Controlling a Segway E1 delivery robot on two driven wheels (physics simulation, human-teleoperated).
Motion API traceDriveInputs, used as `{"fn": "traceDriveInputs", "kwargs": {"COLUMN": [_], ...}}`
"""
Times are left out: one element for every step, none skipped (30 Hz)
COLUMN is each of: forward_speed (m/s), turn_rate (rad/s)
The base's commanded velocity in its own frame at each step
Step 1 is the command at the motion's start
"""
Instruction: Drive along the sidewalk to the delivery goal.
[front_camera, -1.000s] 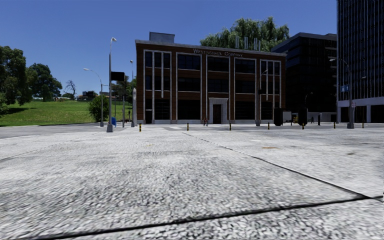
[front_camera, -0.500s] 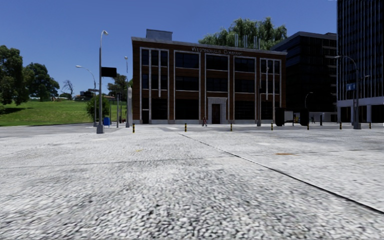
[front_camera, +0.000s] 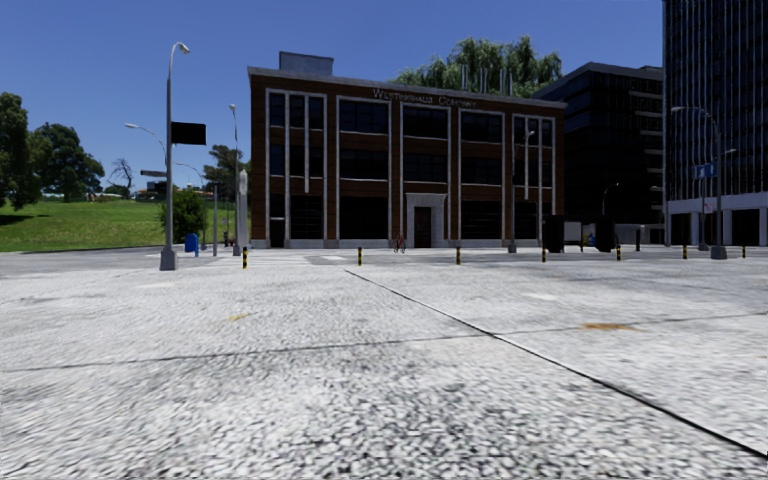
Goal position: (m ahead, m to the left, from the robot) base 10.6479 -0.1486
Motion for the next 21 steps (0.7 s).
{"fn": "traceDriveInputs", "kwargs": {"forward_speed": [2.00, 2.00, 2.00, 2.00, 2.00, 2.00, 2.00, 2.00, 2.00, 2.00, 2.00, 2.00, 2.00, 2.00, 2.00, 2.00, 2.00, 2.00, 2.00, 2.00, 2.00], "turn_rate": [0.00, 0.00, 0.00, 0.00, 0.00, 0.00, 0.00, 0.00, 0.00, 0.00, 0.00, 0.00, 0.00, 0.00, 0.00, 0.00, 0.00, 0.00, 0.00, 0.00, 0.00]}}
